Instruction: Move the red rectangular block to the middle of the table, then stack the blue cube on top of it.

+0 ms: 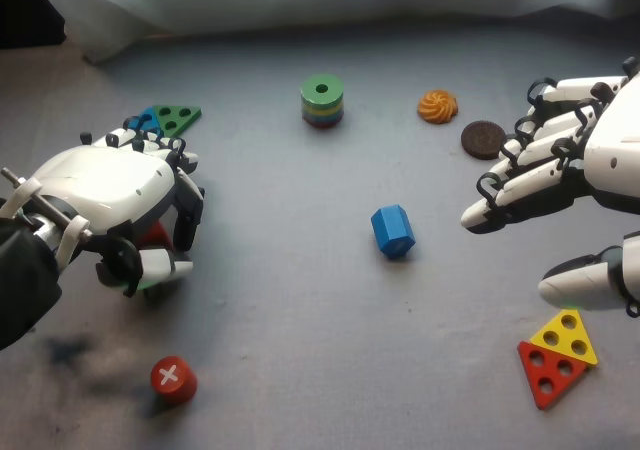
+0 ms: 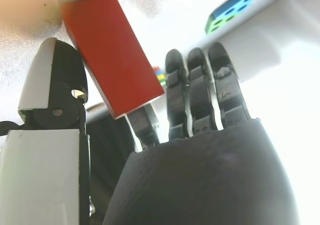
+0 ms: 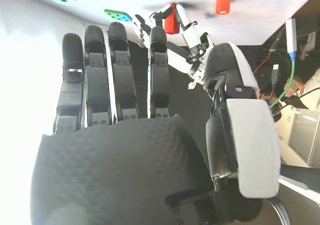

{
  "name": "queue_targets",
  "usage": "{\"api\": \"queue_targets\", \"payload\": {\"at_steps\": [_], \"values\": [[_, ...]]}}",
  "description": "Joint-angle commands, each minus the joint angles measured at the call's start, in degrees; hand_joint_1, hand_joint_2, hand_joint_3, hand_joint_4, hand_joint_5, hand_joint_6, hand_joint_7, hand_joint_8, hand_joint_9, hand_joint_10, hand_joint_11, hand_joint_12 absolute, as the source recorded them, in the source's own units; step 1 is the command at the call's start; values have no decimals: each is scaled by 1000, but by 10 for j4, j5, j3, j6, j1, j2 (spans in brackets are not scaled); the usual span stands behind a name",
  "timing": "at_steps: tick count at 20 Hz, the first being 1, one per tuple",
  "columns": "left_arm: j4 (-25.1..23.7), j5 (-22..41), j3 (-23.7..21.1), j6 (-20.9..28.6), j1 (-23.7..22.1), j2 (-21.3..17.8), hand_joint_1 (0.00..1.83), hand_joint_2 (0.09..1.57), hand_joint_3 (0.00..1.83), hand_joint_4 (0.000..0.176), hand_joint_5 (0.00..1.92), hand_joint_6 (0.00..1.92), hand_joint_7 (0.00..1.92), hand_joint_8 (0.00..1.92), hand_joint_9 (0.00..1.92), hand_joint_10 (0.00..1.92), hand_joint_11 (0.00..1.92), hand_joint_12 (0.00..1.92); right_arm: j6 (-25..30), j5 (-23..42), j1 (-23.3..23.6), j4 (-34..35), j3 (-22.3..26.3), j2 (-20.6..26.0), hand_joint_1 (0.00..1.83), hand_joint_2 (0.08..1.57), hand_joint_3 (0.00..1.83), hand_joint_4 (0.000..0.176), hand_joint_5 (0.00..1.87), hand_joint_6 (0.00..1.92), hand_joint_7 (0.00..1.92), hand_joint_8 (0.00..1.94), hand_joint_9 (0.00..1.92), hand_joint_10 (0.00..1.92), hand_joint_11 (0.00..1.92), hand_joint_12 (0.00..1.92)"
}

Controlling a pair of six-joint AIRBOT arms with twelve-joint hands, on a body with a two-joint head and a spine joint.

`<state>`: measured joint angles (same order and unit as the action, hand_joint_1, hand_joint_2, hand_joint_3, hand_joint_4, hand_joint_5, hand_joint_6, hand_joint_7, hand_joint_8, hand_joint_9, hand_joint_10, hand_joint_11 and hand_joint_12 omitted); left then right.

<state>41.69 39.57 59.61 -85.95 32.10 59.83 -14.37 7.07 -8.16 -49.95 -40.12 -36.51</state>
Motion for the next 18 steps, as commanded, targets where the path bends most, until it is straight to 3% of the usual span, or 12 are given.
{"api": "queue_targets", "payload": {"at_steps": [1,2,4,6,7,9,11,12,15,17,18], "values": [[-11,55,1,-5,-5,-6,1015,1140,0,121,934,1054,319,2,185,1,0,370,0,40,2,8,1,7,221,1235,1,0,456,2,428,2,385,1,0,895],[-10,53,-1,-7,-7,-7,1008,1143,1,131,926,1066,311,0,177,0,0,363,0,40,2,8,1,7,233,1234,0,0,453,1,432,3,389,2,0,896],[-6,49,-4,-15,-13,-9,1014,1140,0,125,934,1054,329,5,190,4,0,400,0,40,1,8,1,7,223,1237,1,0,450,1,436,1,393,1,0,894],[5,47,-9,-28,-20,-10,995,1148,1,153,914,1085,323,1,186,1,0,374,-1,40,1,8,1,7,221,1239,1,0,437,0,424,0,378,0,0,872],[13,46,-13,-37,-25,-11,997,1146,0,154,919,1075,323,1,182,0,0,356,-2,40,1,8,1,7,231,1239,1,0,432,0,423,1,379,2,0,865],[30,46,-21,-51,-32,-14,1015,1140,0,123,933,1055,319,1,183,1,0,394,-3,40,1,8,1,7,243,1234,0,0,441,2,442,3,396,5,0,887],[48,46,-29,-67,-37,-19,1017,1137,0,126,940,1044,333,4,191,3,0,386,-4,40,1,8,1,7,247,1238,0,0,440,4,446,4,403,6,0,867],[59,46,-34,-77,-39,-22,1020,1139,0,112,935,1052,335,3,192,2,0,388,-4,40,1,8,1,7,255,1235,0,0,445,4,458,6,415,8,0,884],[89,46,-45,-107,-49,-31,1012,1146,2,116,920,1075,322,1,190,0,0,387,-5,40,1,8,1,7,270,1236,0,0,459,6,468,5,425,8,0,883],[110,46,-52,-128,-58,-37,1028,1138,0,96,940,1046,330,3,196,2,0,384,-5,41,1,8,1,7,259,1239,1,0,463,5,467,3,419,4,0,871],[119,46,-56,-139,-64,-39,1027,1137,0,99,941,1044,335,3,201,3,0,407,-5,41,1,8,1,7,276,1237,0,0,459,3,470,3,428,6,0,882]]}}
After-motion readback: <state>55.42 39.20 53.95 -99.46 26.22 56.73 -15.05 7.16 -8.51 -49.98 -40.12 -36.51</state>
